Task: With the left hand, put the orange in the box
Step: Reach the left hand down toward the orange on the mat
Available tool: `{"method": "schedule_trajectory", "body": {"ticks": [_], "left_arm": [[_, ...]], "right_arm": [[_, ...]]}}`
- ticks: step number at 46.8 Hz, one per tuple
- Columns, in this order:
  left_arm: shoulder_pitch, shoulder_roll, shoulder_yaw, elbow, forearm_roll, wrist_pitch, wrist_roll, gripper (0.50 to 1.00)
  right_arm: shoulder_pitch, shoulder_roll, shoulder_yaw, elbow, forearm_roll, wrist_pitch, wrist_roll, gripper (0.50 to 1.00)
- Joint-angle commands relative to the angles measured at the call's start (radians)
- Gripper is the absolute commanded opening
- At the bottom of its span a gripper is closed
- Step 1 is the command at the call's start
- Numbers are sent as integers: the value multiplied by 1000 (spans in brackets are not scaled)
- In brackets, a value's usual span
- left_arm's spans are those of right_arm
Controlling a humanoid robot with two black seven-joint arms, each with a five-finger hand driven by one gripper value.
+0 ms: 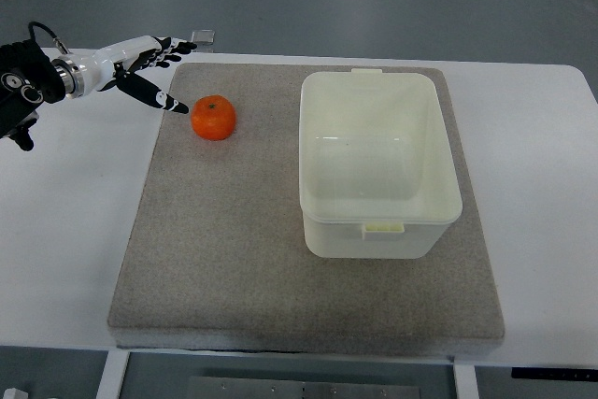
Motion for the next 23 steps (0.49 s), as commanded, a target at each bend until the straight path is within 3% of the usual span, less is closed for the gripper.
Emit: {"method": "schedule_trajectory", "body": {"ticks": [1,23], "left_arm": [[-12,-14,5,-1,123,4,0,994],[-61,-97,54,-7,395,-2,2,994]], "right_arm": [[0,0,0,0,0,0,0,932],[0,0,0,0,0,0,0,932]]}}
